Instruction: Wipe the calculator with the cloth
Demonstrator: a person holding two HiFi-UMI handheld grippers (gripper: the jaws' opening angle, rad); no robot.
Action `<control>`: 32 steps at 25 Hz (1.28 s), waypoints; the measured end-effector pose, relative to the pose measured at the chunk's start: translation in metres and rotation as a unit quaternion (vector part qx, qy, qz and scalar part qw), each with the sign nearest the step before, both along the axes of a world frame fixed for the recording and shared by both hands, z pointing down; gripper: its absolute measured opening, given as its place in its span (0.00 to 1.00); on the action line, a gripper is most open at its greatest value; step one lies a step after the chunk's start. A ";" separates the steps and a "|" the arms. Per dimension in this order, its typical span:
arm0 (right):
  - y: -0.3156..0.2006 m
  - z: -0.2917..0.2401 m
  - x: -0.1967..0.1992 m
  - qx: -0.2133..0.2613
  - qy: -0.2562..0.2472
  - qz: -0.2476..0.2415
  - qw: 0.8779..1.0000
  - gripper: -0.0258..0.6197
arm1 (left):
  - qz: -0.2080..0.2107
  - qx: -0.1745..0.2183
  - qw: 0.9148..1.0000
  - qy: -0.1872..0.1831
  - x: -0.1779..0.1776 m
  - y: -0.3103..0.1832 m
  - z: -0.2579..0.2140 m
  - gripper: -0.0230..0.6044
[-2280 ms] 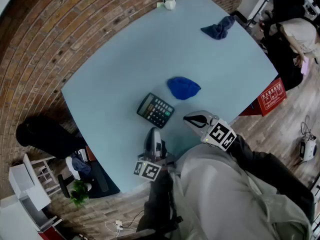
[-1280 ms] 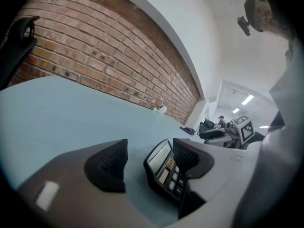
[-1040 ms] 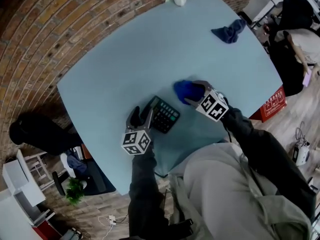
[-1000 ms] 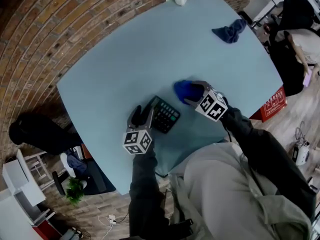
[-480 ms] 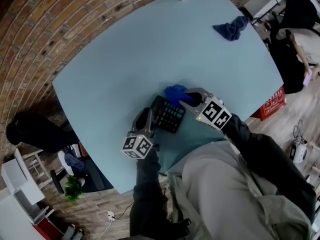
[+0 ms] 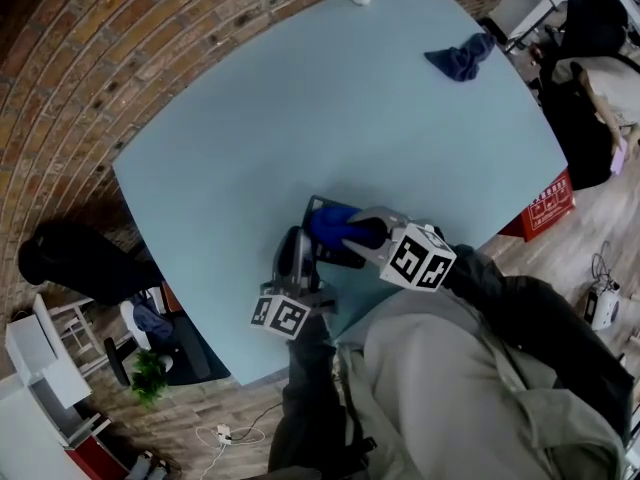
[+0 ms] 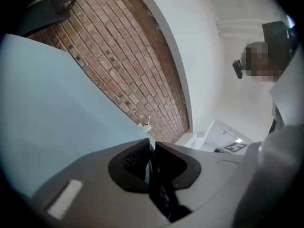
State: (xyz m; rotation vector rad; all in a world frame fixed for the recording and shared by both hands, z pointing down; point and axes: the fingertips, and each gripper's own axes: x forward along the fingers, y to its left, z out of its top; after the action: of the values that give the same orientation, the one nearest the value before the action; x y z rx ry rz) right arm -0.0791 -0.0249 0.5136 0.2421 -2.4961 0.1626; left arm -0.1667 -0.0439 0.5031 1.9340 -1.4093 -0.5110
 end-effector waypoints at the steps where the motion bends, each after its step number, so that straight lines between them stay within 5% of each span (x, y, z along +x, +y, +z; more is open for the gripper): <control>1: -0.023 -0.004 0.008 0.010 -0.003 0.036 0.999 0.16 | -0.002 0.011 1.000 0.008 0.000 0.004 -0.009 0.11; 3: -0.052 -0.019 0.018 0.018 -0.012 0.079 0.997 0.16 | -0.012 0.030 0.999 0.020 0.002 0.008 -0.026 0.11; 5: -0.046 -0.040 0.013 0.026 -0.026 0.070 0.997 0.16 | -0.029 0.043 0.998 0.022 0.002 0.010 -0.042 0.11; 11: 0.066 -0.075 -0.014 0.071 -0.010 -0.101 0.992 0.15 | -0.068 0.069 0.995 0.028 -0.003 0.013 -0.076 0.11; 13: 0.055 -0.086 -0.005 0.081 -0.021 -0.084 0.993 0.15 | -0.079 0.082 0.992 0.052 -0.008 0.019 -0.087 0.11; 18: -0.028 -0.118 0.041 0.116 -0.066 0.075 0.988 0.15 | -0.122 0.116 0.976 0.138 -0.025 0.031 -0.112 0.11; 22: 0.036 -0.132 0.022 0.125 -0.050 -0.014 0.991 0.15 | -0.156 0.128 0.967 0.156 -0.028 0.033 -0.123 0.11; 25: 0.092 -0.129 0.007 0.166 -0.026 -0.099 0.981 0.15 | -0.172 0.139 0.960 0.171 -0.028 0.036 -0.130 0.11; 30: 0.060 -0.140 0.033 0.204 -0.036 -0.017 0.978 0.15 | -0.175 0.158 0.954 0.184 -0.027 0.043 -0.148 0.11; 32: 0.058 -0.146 0.027 0.239 -0.035 -0.026 0.970 0.15 | -0.176 0.159 0.954 0.184 -0.025 0.043 -0.150 0.11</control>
State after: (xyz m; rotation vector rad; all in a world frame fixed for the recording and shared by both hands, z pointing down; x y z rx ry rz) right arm -0.0523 0.0332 0.3677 0.3708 -2.5753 -0.4658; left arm -0.1914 -0.0011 0.3532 1.7009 -1.4894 -1.2649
